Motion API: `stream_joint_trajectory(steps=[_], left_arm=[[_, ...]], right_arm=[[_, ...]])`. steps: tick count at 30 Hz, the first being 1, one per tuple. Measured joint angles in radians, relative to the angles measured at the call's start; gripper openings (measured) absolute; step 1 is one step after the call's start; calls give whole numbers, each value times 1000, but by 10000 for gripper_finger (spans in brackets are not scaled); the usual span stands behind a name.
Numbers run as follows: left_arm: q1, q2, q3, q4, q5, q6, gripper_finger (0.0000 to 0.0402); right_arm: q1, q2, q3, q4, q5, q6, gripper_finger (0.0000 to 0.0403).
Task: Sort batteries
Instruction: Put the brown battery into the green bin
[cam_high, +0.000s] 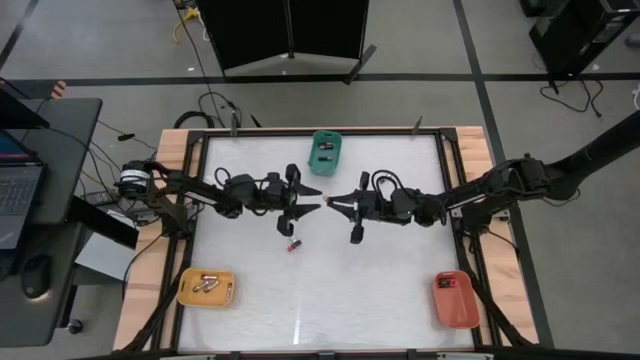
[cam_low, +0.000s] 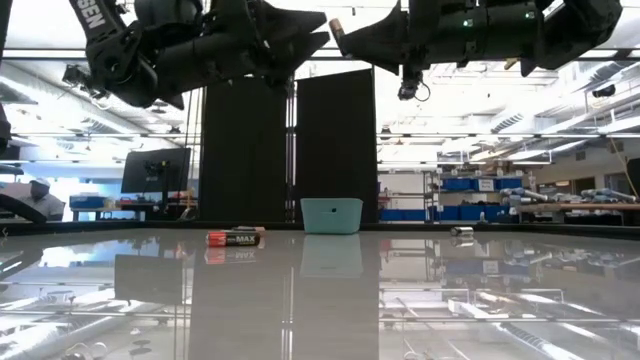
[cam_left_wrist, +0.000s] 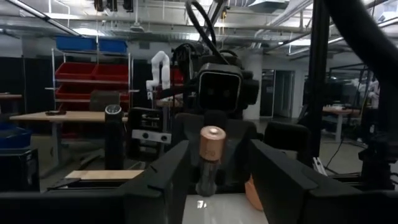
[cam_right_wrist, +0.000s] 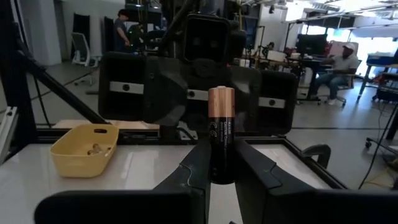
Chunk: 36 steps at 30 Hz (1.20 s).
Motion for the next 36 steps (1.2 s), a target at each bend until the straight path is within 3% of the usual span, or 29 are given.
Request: stream_joint_trajectory(steps=[7,23,36], left_arm=[[-1,1,45,-68,3,2,182],[-6,96,120,-43,30,26,180],[-5,103,108,-6,56,29,76]], right_arm=[[0,0,0,0,0,-10,55],[0,0,0,-5,3,-24,55],[1,0,0,-9,-7,-28,55]])
